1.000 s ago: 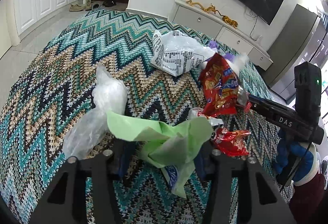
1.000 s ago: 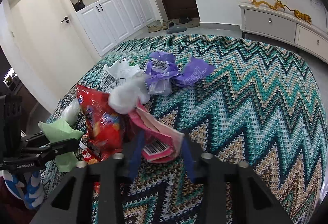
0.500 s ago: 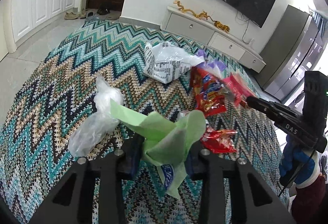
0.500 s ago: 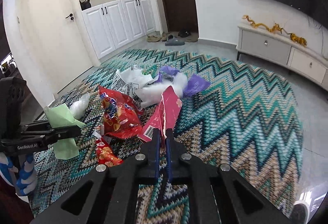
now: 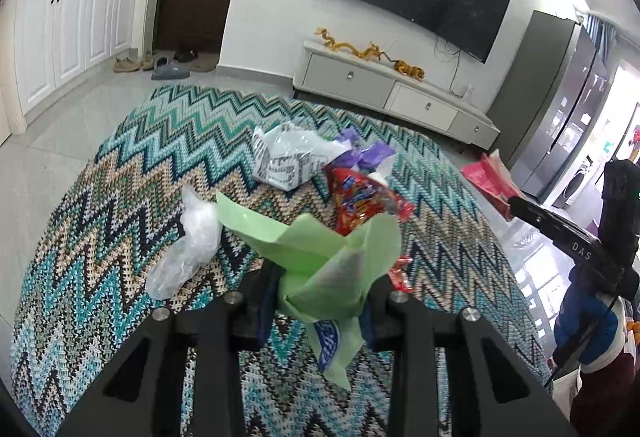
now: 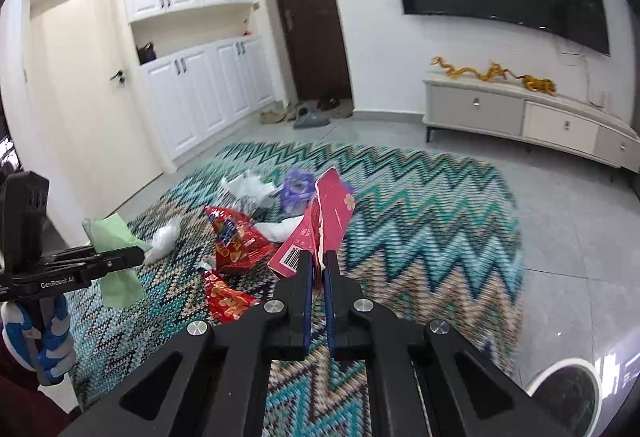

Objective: Collect trash
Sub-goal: 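Carry both items over the white bin and open both grippers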

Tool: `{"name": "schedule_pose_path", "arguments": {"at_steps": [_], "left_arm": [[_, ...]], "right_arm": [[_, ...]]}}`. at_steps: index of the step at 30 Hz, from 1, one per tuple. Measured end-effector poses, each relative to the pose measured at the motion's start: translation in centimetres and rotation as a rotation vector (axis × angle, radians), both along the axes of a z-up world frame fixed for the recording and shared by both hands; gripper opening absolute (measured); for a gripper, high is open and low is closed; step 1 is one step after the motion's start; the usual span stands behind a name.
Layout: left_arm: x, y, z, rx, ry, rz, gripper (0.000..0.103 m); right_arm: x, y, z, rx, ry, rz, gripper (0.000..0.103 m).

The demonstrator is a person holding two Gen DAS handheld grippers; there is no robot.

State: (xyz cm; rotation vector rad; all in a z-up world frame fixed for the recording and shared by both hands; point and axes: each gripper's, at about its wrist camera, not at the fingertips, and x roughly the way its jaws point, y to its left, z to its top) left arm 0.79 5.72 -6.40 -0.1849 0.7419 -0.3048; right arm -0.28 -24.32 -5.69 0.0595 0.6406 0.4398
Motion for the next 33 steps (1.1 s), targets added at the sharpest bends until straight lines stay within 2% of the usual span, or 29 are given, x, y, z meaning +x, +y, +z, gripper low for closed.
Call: {"name": "schedule_pose_path", "arguments": {"at_steps": [5, 9, 14, 18, 26, 30, 33], "left_arm": [[-0.2, -1.6, 1.6, 0.005, -0.034, -0.047, 0.032], [0.2, -4.6, 2.6, 0.006, -0.052, -0.125, 0.032], [1.4, -10.3, 3.7, 0.011, -0.072, -0.258, 0.032], [2.4, -17.0, 4.1, 0.030, -0.087, -0.395, 0.032], [3.8, -31.3, 2.3, 0.064, -0.035, -0.630, 0.032], [4.8, -37.5, 0.7, 0.086, 0.014, -0.684, 0.032], [5.9, -41.5, -0.6, 0.081, 0.086, -0.707, 0.032]], "right_arm": [[-1.8, -4.2, 1.1, 0.036, -0.036, -0.114, 0.006], [-3.3, -8.0, 1.7, 0.063, -0.061, -0.213, 0.006], [-5.5, -13.4, 1.9, 0.073, -0.071, -0.358, 0.006], [-7.0, -17.5, 1.2, 0.063, -0.052, -0.475, 0.006], [-8.7, -25.5, -3.2, 0.085, 0.073, -0.706, 0.006], [-8.7, -28.5, -6.1, 0.095, 0.144, -0.785, 0.006], [-8.5, -30.5, -7.9, 0.100, 0.186, -0.831, 0.006]]}}
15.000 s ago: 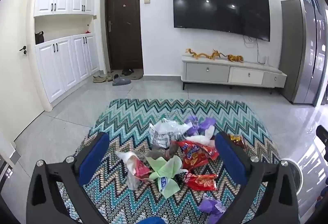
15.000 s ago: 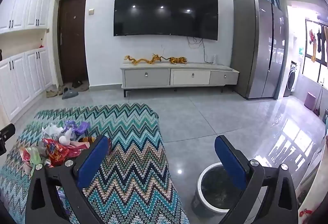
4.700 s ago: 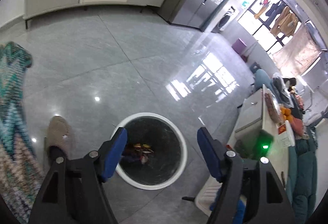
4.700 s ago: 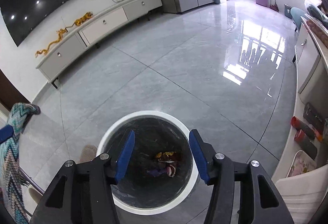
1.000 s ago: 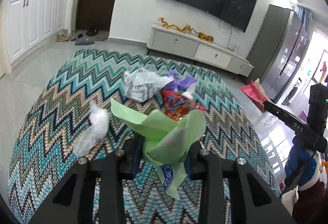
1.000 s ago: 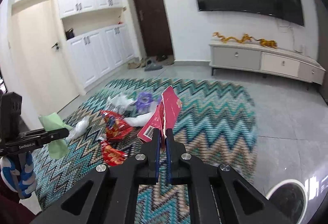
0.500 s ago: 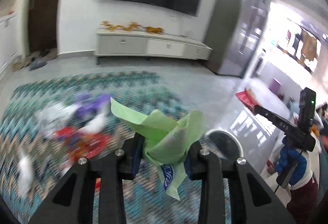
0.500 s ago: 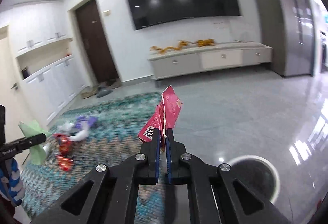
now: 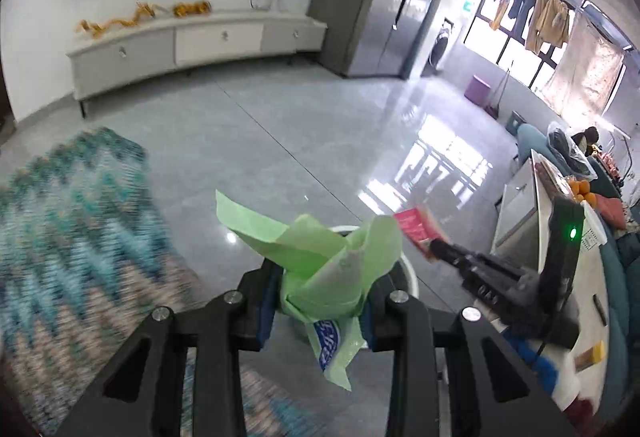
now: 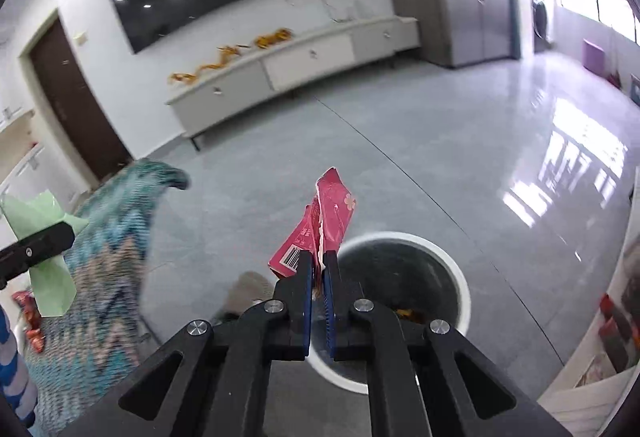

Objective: Collect trash
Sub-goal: 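Carry both items over the white bin and open both grippers, then move both open grippers back to the trash pile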

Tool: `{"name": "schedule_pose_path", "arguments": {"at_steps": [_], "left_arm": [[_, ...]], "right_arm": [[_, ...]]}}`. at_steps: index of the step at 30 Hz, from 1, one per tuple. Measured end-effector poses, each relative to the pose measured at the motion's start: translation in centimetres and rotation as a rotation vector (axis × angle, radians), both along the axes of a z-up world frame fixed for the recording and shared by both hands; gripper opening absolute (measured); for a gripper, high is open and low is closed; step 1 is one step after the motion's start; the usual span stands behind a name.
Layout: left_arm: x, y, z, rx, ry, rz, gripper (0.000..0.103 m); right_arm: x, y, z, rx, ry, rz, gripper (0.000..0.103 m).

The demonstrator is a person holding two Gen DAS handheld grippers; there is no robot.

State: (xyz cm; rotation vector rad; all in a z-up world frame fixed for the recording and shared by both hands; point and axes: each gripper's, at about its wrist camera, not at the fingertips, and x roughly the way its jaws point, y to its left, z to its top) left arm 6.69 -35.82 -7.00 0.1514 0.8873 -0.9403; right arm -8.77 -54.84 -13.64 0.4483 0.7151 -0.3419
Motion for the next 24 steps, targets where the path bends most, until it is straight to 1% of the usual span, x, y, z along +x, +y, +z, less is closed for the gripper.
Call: {"name": "schedule_pose_path", "arguments": {"at_steps": [2, 8, 11, 14, 16, 17, 18, 19, 20, 21, 22, 24], "left_arm": [[0.4, -2.7, -0.9, 0.022, 0.017, -0.011, 0.032], [0.7, -7.5, -3.2, 0.078, 0.047, -0.025, 0.034], [1.1, -9.0, -4.0, 0.088, 0.058, -0.021, 0.034], [1.5, -10.4, -4.4, 0.081, 0.084, -0.028, 0.036], [1.7, -11.4, -4.6, 0.076, 0.115, -0.042, 0.045], [1.9, -11.5, -4.7, 0.070, 0.128, -0.051, 0.057], [2.0, -11.8, -4.7, 0.053, 0.141, -0.055, 0.065], [2.2, -11.7, -4.5, 0.041, 0.146, -0.053, 0.067], [2.2, -11.9, -4.4, 0.032, 0.150, -0.052, 0.068], [2.2, -11.8, -4.3, 0.027, 0.157, -0.051, 0.069], [2.2, -12.2, -4.2, 0.025, 0.159, -0.049, 0.069], [2.1, -12.1, -3.9, 0.019, 0.158, -0.050, 0.069]], "right_arm": [[0.2, -1.3, -1.1, 0.011, 0.020, -0.025, 0.006], [0.4, -4.4, -3.3, 0.036, 0.061, -0.078, 0.006], [0.5, -5.3, -4.0, 0.036, 0.081, -0.091, 0.006], [0.6, -6.0, -4.5, 0.038, 0.095, -0.097, 0.007], [0.8, -6.4, -4.9, 0.041, 0.102, -0.108, 0.008], [0.8, -6.7, -5.0, 0.041, 0.109, -0.121, 0.008], [0.9, -6.8, -5.1, 0.043, 0.114, -0.131, 0.008], [0.7, -7.1, -5.2, 0.047, 0.121, -0.146, 0.014], [0.7, -7.3, -5.3, 0.049, 0.124, -0.156, 0.026], [0.6, -7.4, -5.3, 0.047, 0.125, -0.167, 0.030], [0.5, -7.5, -5.2, 0.043, 0.125, -0.173, 0.034], [0.2, -7.5, -4.9, 0.029, 0.130, -0.181, 0.034]]}}
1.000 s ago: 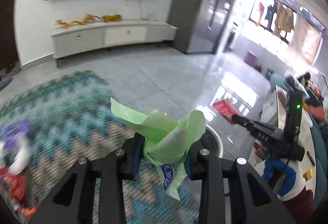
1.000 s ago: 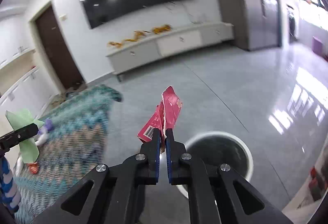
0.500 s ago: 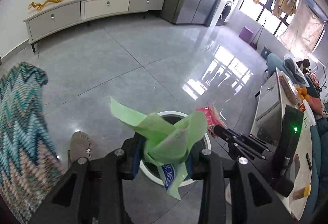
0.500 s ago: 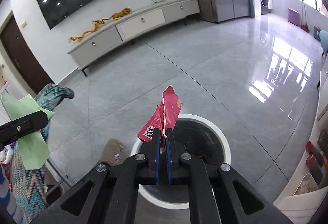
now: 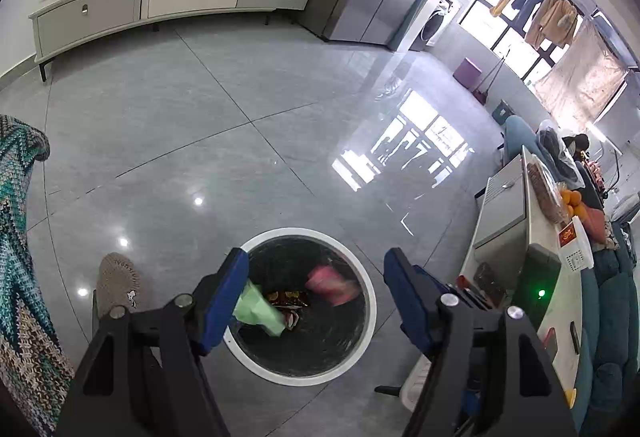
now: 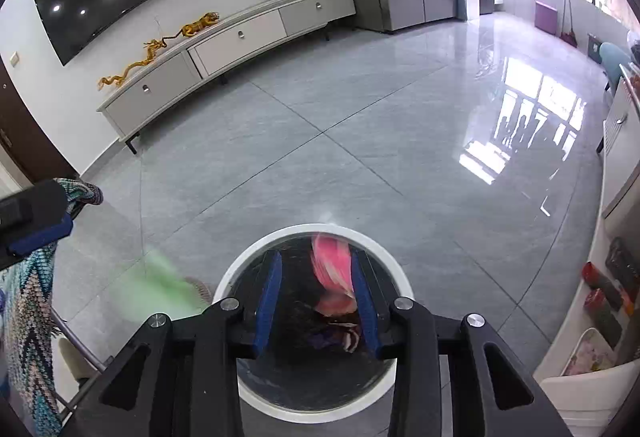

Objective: Collect trash
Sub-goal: 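Move both open grippers back to the trash pile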

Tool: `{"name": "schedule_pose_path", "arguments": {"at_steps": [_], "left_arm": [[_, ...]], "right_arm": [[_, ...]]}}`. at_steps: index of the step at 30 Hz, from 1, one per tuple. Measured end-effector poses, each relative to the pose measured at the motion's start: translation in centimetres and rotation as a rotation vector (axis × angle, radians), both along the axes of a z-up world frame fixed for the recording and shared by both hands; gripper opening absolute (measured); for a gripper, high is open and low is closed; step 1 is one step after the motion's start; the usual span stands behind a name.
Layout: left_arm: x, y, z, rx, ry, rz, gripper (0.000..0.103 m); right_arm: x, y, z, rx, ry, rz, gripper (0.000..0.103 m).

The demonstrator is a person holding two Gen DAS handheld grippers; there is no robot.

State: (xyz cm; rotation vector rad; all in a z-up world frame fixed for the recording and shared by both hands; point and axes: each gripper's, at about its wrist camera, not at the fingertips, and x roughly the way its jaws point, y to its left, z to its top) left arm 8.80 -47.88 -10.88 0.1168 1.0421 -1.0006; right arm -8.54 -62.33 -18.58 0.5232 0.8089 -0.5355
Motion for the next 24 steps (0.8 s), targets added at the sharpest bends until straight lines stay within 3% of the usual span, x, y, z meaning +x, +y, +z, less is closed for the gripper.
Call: {"name": "schedule_pose_path", "arguments": {"at_steps": [11, 17, 24], "left_arm": [[-1.8, 5.4, 3.9, -0.082, -0.125, 0.031, 0.069], [-2.2, 11.2, 7.6, -0.122, -0.194, 0.078, 0.069], [-2.8, 21.1, 10.5, -0.140, -0.294, 0.193, 0.069]], "right_arm": [[-1.1, 1.9, 2.4, -0.024, -0.043, 0.009, 0.034], [-0.4, 5.0, 7.0, -0.058, -0.138, 0.079, 0.034], [0.4, 10.2, 13.4, -0.109, -0.267, 0.180, 0.034]]}}
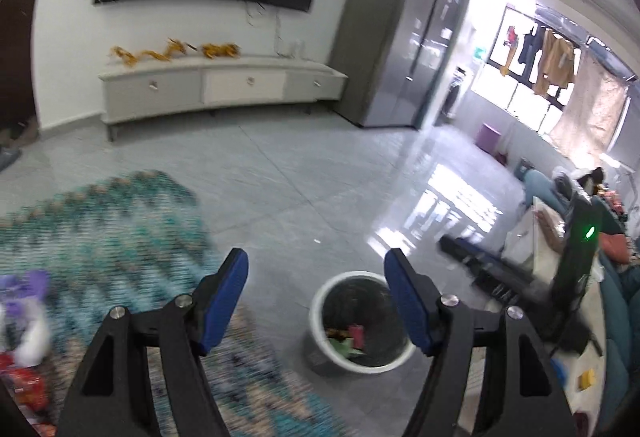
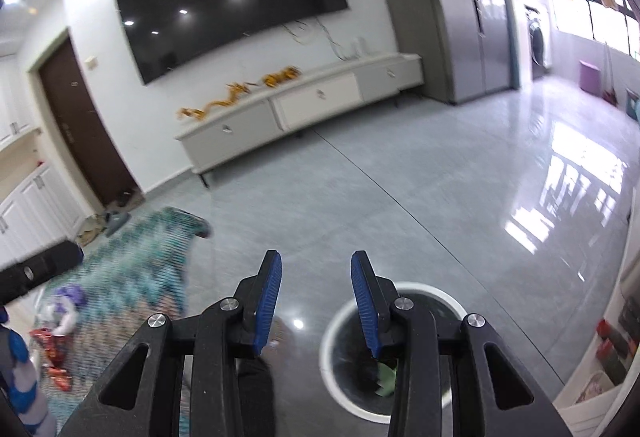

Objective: Collect trash
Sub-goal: 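Move both open grippers back to the trash pile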

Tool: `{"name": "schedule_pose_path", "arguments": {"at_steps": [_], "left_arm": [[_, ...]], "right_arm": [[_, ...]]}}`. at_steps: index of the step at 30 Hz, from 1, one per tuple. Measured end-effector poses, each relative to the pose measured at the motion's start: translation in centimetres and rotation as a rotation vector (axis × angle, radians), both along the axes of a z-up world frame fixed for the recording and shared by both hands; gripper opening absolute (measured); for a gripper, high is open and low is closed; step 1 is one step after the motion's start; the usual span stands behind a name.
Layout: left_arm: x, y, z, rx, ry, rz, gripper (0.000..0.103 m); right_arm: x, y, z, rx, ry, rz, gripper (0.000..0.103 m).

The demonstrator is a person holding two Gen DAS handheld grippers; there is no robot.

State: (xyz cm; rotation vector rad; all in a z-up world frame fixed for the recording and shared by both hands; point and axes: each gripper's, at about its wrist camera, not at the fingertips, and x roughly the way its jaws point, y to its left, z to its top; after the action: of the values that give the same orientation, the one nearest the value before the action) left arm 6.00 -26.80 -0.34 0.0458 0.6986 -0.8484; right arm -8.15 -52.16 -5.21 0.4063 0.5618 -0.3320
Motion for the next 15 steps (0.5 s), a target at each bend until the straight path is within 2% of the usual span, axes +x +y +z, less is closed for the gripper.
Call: {"name": "schedule_pose_path", "arguments": {"at_steps": [4, 9, 15], "left_arm": [[-0.5, 6.2, 1.0, 0.010, -0.071, 0.098, 0.069], [-0.4, 14.3, 1.3, 0.010, -0.116, 0.256, 0.069], [0.5, 24.8, -0.2, 0.024, -0.094, 0.461, 0.069]], "right_arm": [[0.8, 3.2, 2.5, -0.012, -0.055, 0.056, 0.037], [1.8, 7.4, 4.3, -0.033, -0.090, 0.142, 0.042], [3.7, 12.0, 5.2, -0.050, -0.098, 0.247, 0.045]]}}
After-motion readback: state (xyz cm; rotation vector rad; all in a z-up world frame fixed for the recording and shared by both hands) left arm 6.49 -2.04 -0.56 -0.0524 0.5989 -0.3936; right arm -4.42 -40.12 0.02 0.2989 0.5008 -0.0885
